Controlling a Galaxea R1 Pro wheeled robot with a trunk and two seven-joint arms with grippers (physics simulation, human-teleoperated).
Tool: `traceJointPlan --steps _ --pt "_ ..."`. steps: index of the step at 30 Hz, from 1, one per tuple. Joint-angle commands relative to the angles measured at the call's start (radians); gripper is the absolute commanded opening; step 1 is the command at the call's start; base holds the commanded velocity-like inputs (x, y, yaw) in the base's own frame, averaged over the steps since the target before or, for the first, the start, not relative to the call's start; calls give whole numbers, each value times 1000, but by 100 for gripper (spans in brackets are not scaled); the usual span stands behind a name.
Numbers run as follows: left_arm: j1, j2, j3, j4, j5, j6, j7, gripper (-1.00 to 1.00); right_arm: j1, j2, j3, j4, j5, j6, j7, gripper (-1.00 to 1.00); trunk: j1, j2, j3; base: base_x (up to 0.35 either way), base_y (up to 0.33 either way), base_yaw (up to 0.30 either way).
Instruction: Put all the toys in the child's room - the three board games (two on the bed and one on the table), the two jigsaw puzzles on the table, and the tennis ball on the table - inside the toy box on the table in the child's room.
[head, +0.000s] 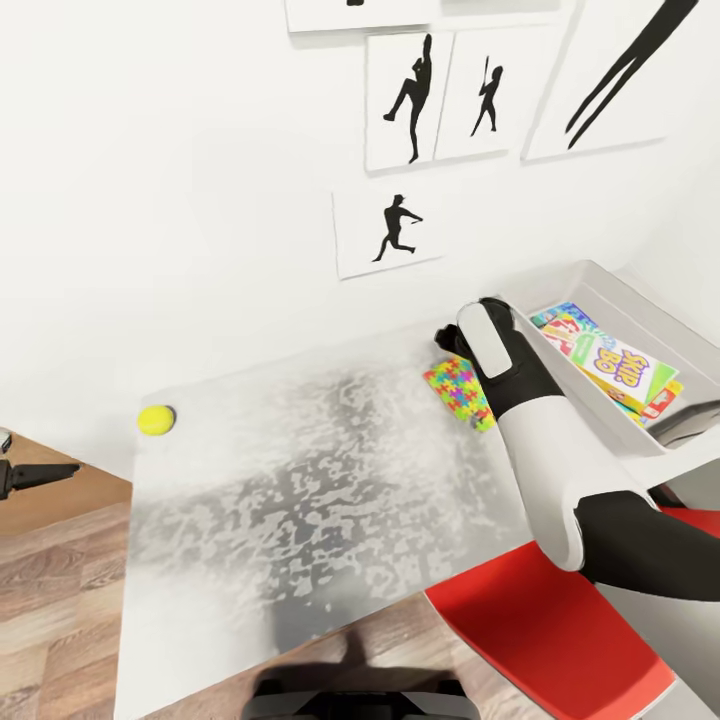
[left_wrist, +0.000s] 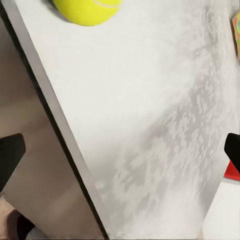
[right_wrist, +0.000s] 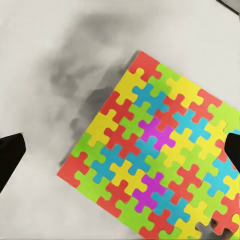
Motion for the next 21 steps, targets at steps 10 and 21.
traceJointPlan --steps 10,21 --pt "-2 29 -5 1 1 9 -4 100 -20 -1 1 -1 -6 8 -11 100 1 -2 -2 0 0 70" --pt "-1 118 -9 -118 10 32 -4 100 -34 -2 3 -6 -4 10 -17 100 1 -2 -12 0 0 2"
